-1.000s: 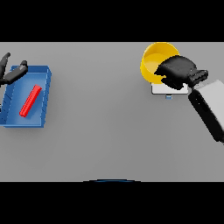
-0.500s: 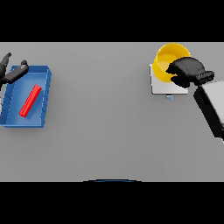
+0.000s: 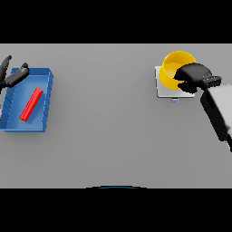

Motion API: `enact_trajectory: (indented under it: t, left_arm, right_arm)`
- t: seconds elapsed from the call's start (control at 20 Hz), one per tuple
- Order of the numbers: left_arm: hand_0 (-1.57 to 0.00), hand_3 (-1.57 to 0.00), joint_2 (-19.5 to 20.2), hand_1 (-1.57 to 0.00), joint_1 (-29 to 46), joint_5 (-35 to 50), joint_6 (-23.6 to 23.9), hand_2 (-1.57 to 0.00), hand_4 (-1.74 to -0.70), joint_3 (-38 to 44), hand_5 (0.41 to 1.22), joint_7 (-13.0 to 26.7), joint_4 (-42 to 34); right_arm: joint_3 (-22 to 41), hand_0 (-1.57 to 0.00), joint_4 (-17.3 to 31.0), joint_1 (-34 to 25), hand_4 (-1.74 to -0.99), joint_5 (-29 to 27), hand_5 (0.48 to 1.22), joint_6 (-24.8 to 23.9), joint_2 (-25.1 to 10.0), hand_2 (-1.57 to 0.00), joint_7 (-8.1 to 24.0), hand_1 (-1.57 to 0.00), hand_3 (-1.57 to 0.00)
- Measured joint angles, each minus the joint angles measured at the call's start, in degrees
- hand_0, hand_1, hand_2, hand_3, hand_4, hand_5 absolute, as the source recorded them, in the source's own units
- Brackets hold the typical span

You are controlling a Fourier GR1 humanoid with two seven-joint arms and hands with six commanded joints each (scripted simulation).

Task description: Pick up the red beaker and tilt it to pour out 1 green nut into yellow bowl. Pick up the yellow bowl and place it on the metallic measuring scale.

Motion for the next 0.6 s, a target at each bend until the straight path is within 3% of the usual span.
enact_trajectory:
  t: [0.05, 0.1, 0.15, 0.25, 0.4, 0.6]
  left_arm:
    - [0.0, 0.0, -0.1, 0.0, -0.4, 0.0, -0.1, 0.0, -0.84, -0.2, 0.779, 0.3, 0.0]
    - [0.0, 0.0, 0.0, 0.0, 0.1, -0.2, -0.1, 0.0, -0.84, -0.3, 0.775, 0.4, -0.1]
    - [0.0, 0.0, -0.1, 0.0, 0.0, -0.1, 0.0, 0.0, -0.84, -0.3, 0.773, 0.5, -0.2]
    - [0.0, 0.0, -0.2, 0.0, -0.4, 0.0, -0.3, 0.0, -0.83, -0.3, 0.771, 0.4, 0.0]
    - [0.0, 0.0, -0.4, 0.0, 0.2, 0.4, 0.0, 0.0, -0.84, -0.1, 0.764, 0.8, -0.8]
    - [0.0, 0.0, 0.1, 0.0, 0.4, 0.0, -0.3, 0.0, -0.83, -0.1, 0.75, 0.1, -0.1]
  right_arm:
    - [0.0, -1.57, -0.2, -0.1, -1.741, 0.0, 1.221, 0.1, -0.1, -1.44, 0.1, -1.5, -1.25]
    - [-0.1, -1.56, -0.3, 0.0, -1.682, -0.3, 1.221, 0.6, -0.1, -1.34, 0.4, -1.43, -1.11]
    - [-0.1, -1.47, -0.9, 0.5, -1.632, -0.4, 1.145, 1.0, -0.4, -1.18, 0.4, -1.28, -0.96]
    - [-0.6, -1.15, -0.2, 0.4, -1.559, -0.8, 1.014, 1.1, 0.3, -0.85, 1.7, -0.96, -0.69]
    - [-1.8, -0.61, -1.2, 0.9, -1.496, -2.6, 0.89, 2.9, 0.5, -0.47, 2.8, -0.56, -0.39]
    - [-1.7, -0.25, -0.9, 0.8, -1.448, -2.6, 0.824, 3.8, 0.4, -0.19, 3.3, -0.24, -0.16]
